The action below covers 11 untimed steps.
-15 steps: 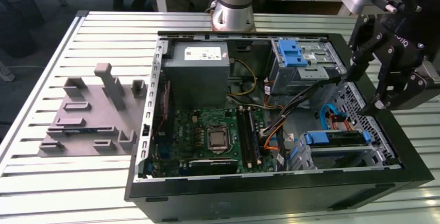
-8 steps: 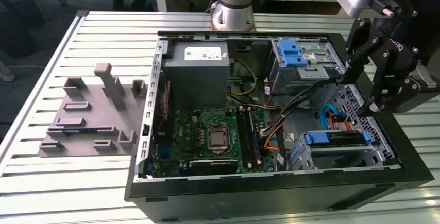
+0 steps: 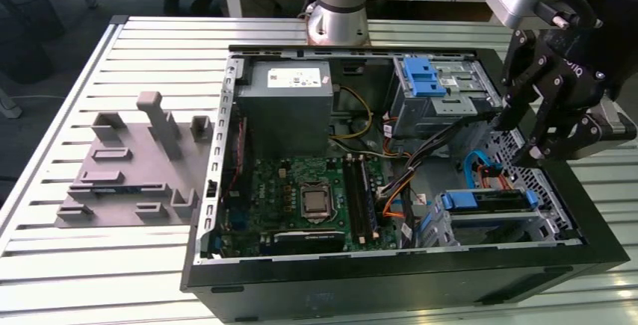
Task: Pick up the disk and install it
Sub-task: 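Insert the second disk wire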
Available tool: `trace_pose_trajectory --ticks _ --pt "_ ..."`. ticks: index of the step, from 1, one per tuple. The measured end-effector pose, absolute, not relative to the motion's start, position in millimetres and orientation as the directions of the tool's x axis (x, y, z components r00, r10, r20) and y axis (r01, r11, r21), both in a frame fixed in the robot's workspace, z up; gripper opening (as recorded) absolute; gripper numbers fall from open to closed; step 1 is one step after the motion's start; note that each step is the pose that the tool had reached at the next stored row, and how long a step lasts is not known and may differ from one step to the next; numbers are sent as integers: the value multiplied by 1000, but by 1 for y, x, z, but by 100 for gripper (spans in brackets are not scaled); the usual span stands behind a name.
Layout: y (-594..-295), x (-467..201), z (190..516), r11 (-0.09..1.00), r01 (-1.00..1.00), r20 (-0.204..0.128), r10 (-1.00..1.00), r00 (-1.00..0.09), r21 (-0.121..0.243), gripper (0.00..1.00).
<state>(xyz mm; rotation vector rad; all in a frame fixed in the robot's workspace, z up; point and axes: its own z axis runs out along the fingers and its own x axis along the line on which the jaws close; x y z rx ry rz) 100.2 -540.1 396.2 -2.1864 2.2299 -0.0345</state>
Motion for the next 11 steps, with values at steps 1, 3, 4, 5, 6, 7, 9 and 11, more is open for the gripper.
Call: trace_pose_trajectory --ticks 1,3,4,5,6,7,9,11 --pt "-540 100 396 20 -999 2 -1000 -20 -29 53" --pt "-540 100 395 20 -999 2 -1000 -20 -28 53" --pt "-540 100 395 20 -999 2 -1000 -20 -27 51" --pt "-540 100 394 20 -999 2 -1000 -20 -26 51" --pt "-540 101 393 20 -999 2 -1000 -20 -25 44" --pt "-540 101 393 20 -1000 2 -1000 -20 -24 44" --pt "-540 101 391 20 -1000 3 -1000 -20 -23 44" --pt "-540 101 389 19 -1000 3 -1000 -20 -21 44"
